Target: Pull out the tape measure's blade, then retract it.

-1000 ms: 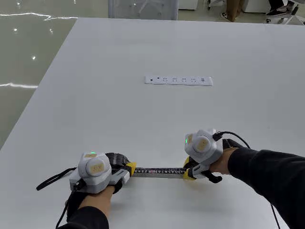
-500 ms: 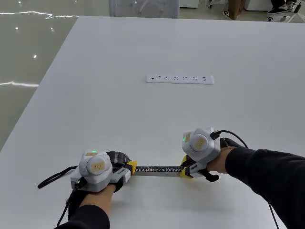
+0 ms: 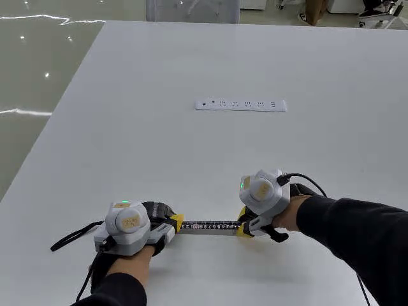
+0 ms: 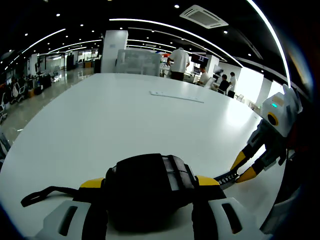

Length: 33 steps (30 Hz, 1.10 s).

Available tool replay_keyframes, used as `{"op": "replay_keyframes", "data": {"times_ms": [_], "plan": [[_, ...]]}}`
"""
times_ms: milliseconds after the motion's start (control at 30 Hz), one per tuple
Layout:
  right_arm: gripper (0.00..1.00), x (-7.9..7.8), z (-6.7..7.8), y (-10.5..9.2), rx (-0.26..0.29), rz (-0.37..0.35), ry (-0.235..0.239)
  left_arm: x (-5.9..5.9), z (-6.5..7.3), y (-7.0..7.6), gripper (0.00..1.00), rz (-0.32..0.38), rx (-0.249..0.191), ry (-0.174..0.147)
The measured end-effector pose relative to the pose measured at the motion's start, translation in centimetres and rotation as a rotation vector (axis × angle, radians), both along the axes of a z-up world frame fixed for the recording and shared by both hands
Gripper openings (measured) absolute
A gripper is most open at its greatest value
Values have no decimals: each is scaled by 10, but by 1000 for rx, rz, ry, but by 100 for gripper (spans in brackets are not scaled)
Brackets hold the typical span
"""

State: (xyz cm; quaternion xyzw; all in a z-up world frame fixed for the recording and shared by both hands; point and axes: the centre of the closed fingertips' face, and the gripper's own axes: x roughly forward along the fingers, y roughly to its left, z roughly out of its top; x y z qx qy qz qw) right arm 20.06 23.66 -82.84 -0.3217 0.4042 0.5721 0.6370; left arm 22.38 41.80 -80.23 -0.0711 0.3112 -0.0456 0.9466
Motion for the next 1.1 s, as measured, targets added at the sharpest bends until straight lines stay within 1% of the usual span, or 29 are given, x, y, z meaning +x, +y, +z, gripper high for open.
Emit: {"op": "replay_keyframes", "data": {"times_ms": [467, 700, 1100], "plan": [[13, -1, 0, 8, 9, -3, -9, -1, 0, 0, 65, 1, -6, 2], [12, -2, 0, 11, 16, 35, -27, -1, 1, 0, 65, 1, -11, 4], [12, -2, 1, 15, 27, 52, -23, 0, 0, 0, 64, 0, -16, 4]]}}
